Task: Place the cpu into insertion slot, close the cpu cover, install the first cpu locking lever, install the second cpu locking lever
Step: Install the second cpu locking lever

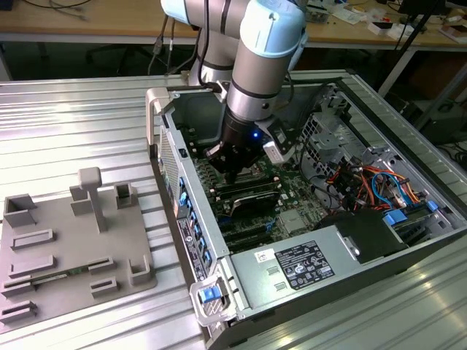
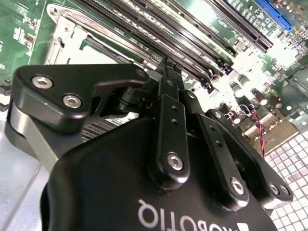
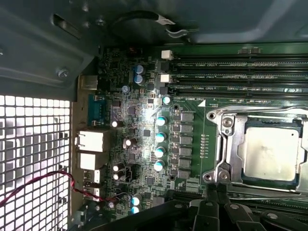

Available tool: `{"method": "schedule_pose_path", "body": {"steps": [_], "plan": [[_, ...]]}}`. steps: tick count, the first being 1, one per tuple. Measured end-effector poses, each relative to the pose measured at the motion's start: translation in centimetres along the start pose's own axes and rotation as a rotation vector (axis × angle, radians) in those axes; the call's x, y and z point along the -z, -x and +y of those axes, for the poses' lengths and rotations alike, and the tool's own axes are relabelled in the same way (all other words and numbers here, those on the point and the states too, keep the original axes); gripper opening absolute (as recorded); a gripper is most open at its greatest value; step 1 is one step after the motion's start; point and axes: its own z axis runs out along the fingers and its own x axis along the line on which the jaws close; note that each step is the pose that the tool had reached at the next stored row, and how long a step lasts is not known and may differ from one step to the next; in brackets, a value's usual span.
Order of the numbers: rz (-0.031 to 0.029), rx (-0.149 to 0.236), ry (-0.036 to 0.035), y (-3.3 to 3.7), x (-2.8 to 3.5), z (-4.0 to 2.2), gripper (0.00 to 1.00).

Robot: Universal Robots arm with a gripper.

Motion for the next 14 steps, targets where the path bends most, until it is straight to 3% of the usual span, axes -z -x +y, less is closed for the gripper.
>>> {"method": "schedule_pose_path", "body": {"steps": [14], "plan": [[-0.0001, 0.0, 0.003, -0.06, -0.35, 0.01, 0.11]]}}
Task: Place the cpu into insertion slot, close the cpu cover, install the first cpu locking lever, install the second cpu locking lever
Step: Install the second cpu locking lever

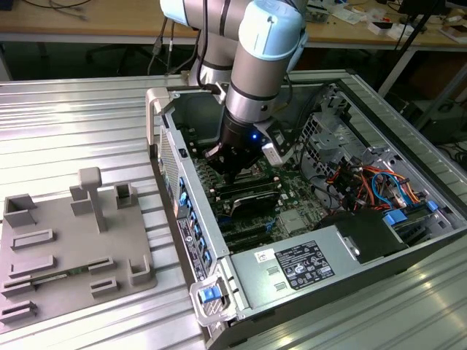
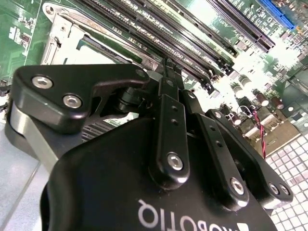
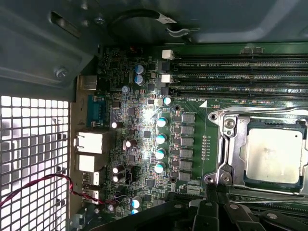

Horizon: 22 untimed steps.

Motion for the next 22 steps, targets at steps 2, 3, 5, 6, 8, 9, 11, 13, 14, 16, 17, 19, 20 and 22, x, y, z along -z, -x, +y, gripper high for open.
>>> {"method": "schedule_pose_path", "body": {"steps": [2, 3, 5, 6, 8, 9, 11, 13, 14, 16, 17, 19, 20, 22], "plan": [[-0.0001, 0.0, 0.0007, 0.0, -0.03, 0.0, 0.11], [-0.0002, 0.0, 0.0014, 0.0, -0.05, 0.0, 0.11], [-0.0002, 0.0, 0.0025, 0.0, -0.06, 0.01, 0.11], [-0.0003, 0.0, 0.0031, 0.0, -0.07, 0.01, 0.11], [-0.0003, 0.0, 0.0043, 0.0, -0.07, 0.0, 0.11], [-0.0004, 0.0, 0.0052, 0.0, -0.08, 0.0, 0.11], [-0.0006, 0.0, 0.0088, 0.0, -0.1, 0.0, 0.11], [-0.0007, 0.0, 0.0108, 0.0, -0.12, 0.01, 0.11], [-0.0008, 0.0, 0.0126, 0.0, -0.15, 0.01, 0.11], [-0.001, 0.0, 0.0138, -0.03, -0.16, 0.01, 0.11], [-0.0008, 0.0, 0.0138, -0.05, -0.17, 0.01, 0.11], [-0.0008, 0.0, 0.0138, -0.08, -0.19, 0.01, 0.11], [-0.0008, 0.0, 0.0139, -0.09, -0.21, 0.01, 0.11], [-0.0008, 0.0, 0.0142, -0.1, -0.23, 0.01, 0.11]]}}
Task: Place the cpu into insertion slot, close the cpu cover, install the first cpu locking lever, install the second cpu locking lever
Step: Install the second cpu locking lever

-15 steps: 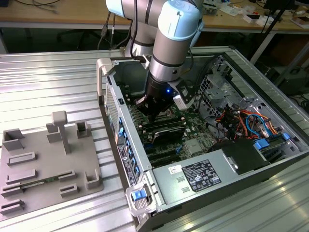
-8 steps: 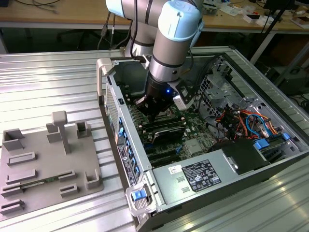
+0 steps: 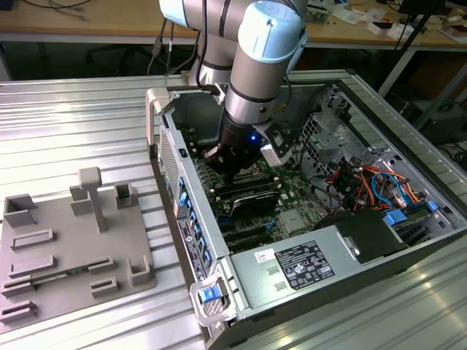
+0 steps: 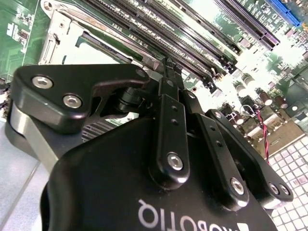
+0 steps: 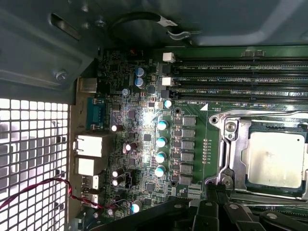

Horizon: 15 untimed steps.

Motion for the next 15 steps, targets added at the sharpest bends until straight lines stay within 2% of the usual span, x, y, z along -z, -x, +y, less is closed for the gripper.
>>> {"method": "schedule_pose_path", "body": {"steps": [15], "plan": [[-0.0004, 0.0, 0.01, 0.0, -0.14, 0.06, 0.11]]}}
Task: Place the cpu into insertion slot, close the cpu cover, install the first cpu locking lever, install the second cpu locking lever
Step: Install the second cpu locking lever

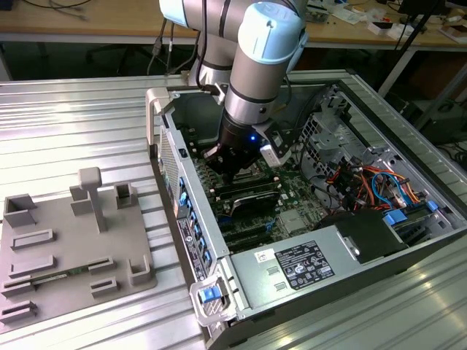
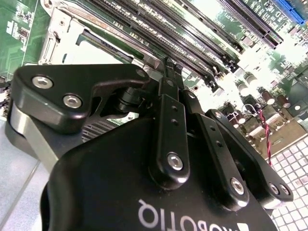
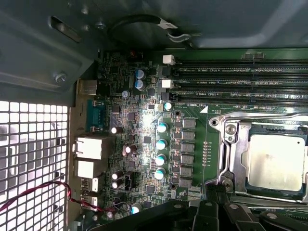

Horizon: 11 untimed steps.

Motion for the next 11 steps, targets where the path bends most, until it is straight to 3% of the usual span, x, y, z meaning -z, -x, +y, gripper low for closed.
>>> {"method": "schedule_pose_path", "body": {"steps": [11], "plan": [[-0.0006, 0.0, 0.01, 0.0, -0.28, 0.06, 0.11]]}}
